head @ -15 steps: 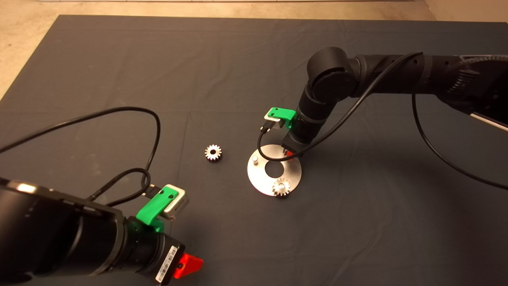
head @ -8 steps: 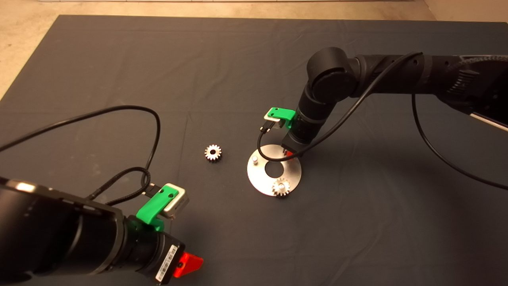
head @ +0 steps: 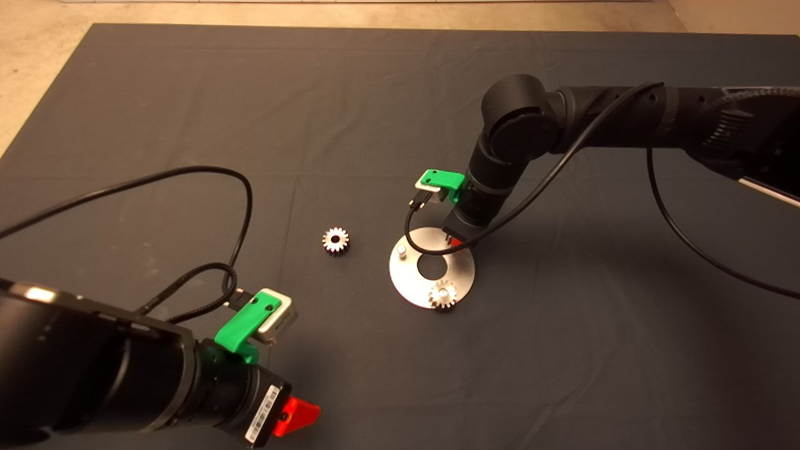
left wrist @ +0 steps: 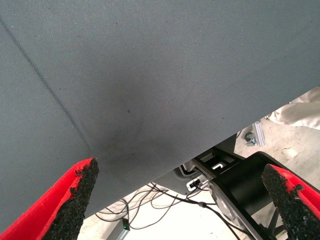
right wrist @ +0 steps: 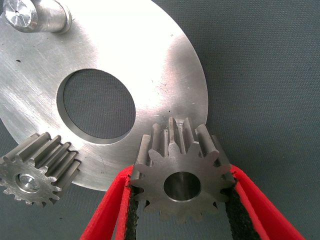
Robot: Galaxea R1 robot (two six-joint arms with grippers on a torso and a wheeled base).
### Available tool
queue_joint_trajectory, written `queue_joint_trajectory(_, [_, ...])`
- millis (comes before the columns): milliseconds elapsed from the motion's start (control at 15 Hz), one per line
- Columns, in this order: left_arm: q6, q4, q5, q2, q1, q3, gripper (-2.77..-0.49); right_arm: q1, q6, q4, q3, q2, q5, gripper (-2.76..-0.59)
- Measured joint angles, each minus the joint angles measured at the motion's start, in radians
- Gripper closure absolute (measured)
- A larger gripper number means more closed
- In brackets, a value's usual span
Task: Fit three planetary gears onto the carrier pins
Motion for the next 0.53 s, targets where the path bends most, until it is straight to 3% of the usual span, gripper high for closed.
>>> queue_joint_trajectory(200, [0.0,0.0,0.0,0.0,0.0,0.0,-2.36,0.0,0.0,-0.003,0.002,0.0,-0.005,-1.14])
queue_joint_trajectory(333, [0.0,0.0,0.0,0.0,0.0,0.0,-2.36,0.0,0.0,-0.005,0.002,0.004,-0.016,-1.22])
queue_joint_trajectory(533, [0.0,0.0,0.0,0.0,0.0,0.0,-2.36,0.0,0.0,-0.008,0.002,0.006,-0.017,-1.39])
